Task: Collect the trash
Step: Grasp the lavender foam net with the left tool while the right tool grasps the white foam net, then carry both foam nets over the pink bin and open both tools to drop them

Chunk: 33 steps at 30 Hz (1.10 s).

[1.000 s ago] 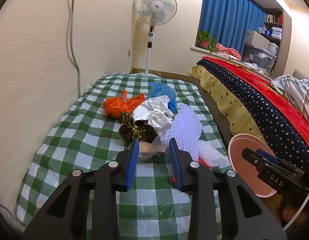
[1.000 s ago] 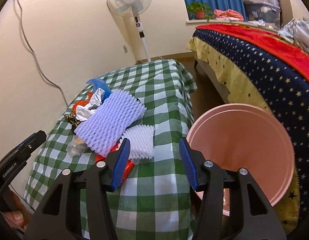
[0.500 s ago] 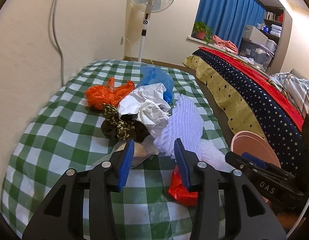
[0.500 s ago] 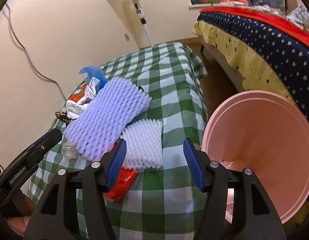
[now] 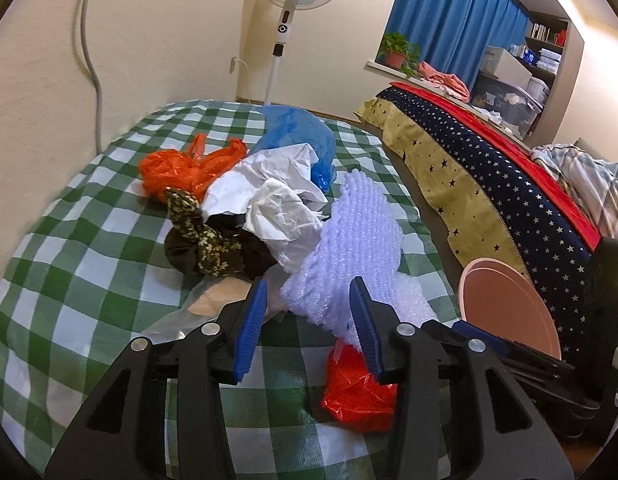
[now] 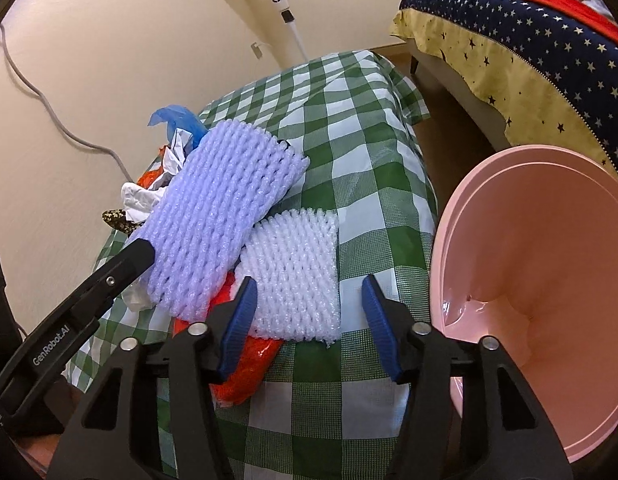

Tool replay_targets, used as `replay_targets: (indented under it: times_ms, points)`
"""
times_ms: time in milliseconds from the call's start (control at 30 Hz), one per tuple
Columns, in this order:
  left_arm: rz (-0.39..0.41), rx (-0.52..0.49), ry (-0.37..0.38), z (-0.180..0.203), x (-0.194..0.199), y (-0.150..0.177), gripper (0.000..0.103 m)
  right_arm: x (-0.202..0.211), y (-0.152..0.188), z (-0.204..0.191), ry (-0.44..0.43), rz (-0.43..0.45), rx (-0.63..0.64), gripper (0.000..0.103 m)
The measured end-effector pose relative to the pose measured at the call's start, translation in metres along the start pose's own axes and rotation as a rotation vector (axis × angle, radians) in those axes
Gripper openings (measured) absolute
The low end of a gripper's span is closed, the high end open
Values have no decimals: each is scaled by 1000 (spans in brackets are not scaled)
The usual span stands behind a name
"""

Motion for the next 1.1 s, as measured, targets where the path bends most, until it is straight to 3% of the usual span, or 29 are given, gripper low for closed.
replay_targets:
  times_ms: [67, 133, 200, 300, 767, 1100]
  points:
    - [0, -2, 3, 2, 0, 0, 42, -1, 1, -2, -3, -7, 10, 41]
    - [-1, -8, 8, 4, 0, 0, 33, -2, 1, -4, -6, -12, 20, 34]
    - [-1, -15, 8, 5, 1, 0, 29, -2, 1, -7, -9, -14, 36, 20]
    - [-6, -19, 8, 4, 2, 1, 16, 1, 1, -12, -11, -11, 60, 14]
    - [100, -42, -7, 3, 45, -17, 12, 44, -15, -32, 43, 101, 177, 12]
    - [152, -68, -2, 12, 77, -17, 12, 97, -17, -30, 109, 205, 181, 12]
Point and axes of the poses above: each gripper's, at about its wrist camera, not at the fingertips, and x roughly against the way its jaws point, z to its right, y to its underside, the point moved 10 cm from there along -x, roughly the way its jaws point, and after that the axes turned 11 degrees about -y, right-handed, at the moved point
